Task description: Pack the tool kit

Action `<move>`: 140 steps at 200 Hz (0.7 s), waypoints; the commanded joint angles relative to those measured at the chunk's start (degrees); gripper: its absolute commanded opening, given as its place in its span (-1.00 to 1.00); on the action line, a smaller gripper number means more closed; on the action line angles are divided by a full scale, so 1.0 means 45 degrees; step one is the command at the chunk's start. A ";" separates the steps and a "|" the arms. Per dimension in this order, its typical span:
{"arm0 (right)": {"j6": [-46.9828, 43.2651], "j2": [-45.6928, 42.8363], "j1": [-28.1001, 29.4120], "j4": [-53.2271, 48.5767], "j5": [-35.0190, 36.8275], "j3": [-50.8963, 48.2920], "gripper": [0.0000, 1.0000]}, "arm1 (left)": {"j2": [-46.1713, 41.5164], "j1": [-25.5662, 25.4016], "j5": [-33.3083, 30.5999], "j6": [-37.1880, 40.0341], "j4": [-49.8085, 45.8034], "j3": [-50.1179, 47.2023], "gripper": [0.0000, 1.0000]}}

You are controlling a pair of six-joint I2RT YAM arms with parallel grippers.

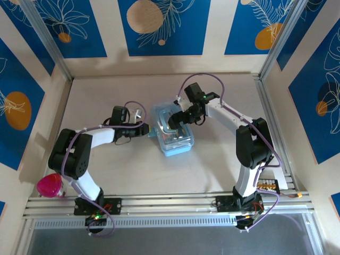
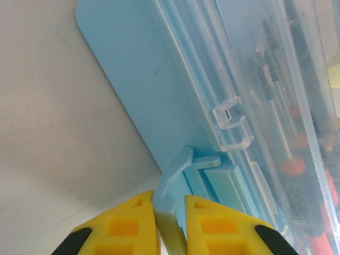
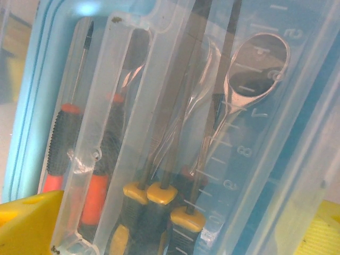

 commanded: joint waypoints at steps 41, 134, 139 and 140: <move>-0.0127 0.1203 0.0692 -0.1766 -0.1555 -0.1022 0.93 | -0.0910 0.0127 0.0728 0.0682 0.0003 0.0709 -0.63; -0.0131 0.1220 0.0686 -0.1746 -0.1587 -0.1124 0.93 | -0.1159 0.0110 0.1166 -0.0116 0.0785 0.0612 -0.39; -0.0142 0.1225 0.0686 -0.1743 -0.1593 -0.1126 0.93 | -0.1159 0.0095 0.1208 -0.0203 0.0910 0.0553 -0.39; -0.0137 0.1215 0.0685 -0.1739 -0.1590 -0.1126 0.93 | -0.1159 0.0093 0.1215 -0.0228 0.0935 0.0554 -0.39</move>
